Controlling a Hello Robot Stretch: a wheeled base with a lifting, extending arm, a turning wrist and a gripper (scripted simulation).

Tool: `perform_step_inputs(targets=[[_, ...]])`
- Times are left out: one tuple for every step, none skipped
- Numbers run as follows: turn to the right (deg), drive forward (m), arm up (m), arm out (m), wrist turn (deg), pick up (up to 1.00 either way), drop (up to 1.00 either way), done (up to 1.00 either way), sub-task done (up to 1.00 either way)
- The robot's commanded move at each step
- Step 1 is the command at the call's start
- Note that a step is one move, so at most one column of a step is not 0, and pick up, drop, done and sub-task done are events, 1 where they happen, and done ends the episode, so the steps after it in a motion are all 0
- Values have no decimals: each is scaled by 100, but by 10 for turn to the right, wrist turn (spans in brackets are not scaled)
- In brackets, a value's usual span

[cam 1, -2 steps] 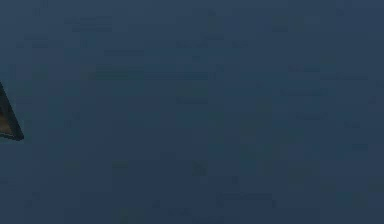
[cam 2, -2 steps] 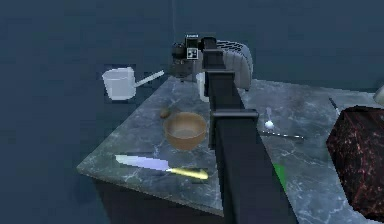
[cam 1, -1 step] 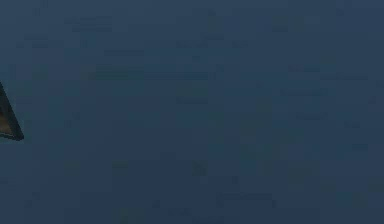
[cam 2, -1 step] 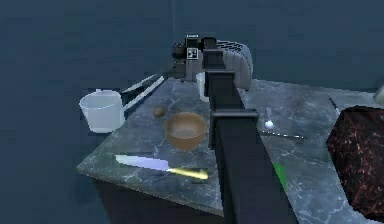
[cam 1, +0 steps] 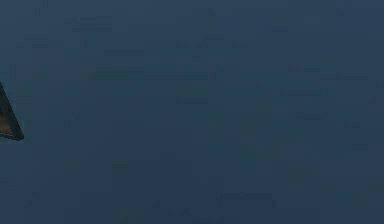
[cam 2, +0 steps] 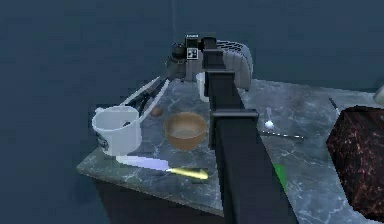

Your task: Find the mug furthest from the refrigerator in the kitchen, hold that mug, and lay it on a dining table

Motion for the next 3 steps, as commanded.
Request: perform_step_inputs(targets=[[0, 0, 0, -46, 0, 0, 0, 0, 0], [-450, 0, 0, 0, 0, 0, 0, 0, 0], [-450, 0, 0, 0, 0, 0, 0, 0, 0]])
